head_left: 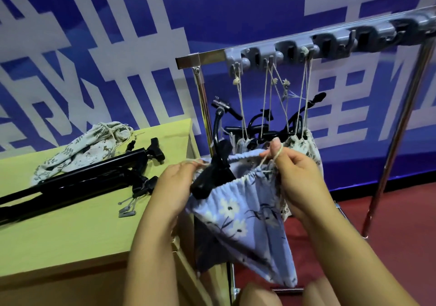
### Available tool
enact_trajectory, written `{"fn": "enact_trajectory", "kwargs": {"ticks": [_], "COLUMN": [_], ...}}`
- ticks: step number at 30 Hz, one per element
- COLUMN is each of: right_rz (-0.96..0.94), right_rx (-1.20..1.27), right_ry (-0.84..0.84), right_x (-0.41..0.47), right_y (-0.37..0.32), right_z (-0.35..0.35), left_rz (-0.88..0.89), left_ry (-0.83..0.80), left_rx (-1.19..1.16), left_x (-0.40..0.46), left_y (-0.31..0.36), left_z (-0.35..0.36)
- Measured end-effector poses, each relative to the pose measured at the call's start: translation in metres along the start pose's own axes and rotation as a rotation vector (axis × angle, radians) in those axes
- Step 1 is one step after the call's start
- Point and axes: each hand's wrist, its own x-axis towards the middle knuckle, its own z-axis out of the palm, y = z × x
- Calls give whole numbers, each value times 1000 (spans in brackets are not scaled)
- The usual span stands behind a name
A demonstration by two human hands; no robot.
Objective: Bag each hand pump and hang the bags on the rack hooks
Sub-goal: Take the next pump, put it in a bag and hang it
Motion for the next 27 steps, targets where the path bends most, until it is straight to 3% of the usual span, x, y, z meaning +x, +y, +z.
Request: {"fn": "enact_trajectory", "kwargs": {"ticks": [3, 7, 11, 16, 22, 24, 27], "right_rz": [-7, -64, -84, -62, 49, 95, 151], "right_rx": [34, 15, 65, 113, 167, 205, 259], "right_ry": [7, -24, -87, -114, -204, -184, -102], "right_x": [2, 3, 3, 7, 5, 7, 12], "right_y": [2, 11, 16, 11, 3, 1, 2], "right_z": [0, 1, 1, -11, -16, -18, -21], "left_rz": [8, 23, 39, 110, -50, -61, -7], "left_ry": [-64, 24, 56, 121, 163, 227, 360], "left_rx": [217, 610, 765, 573, -113, -154, 25], "left_x": [4, 11, 11, 9, 7, 9, 11], "left_y": [-5, -18, -23, -24, -23, -25, -30], "left_z": [1, 6, 11, 7, 0, -2, -5]}}
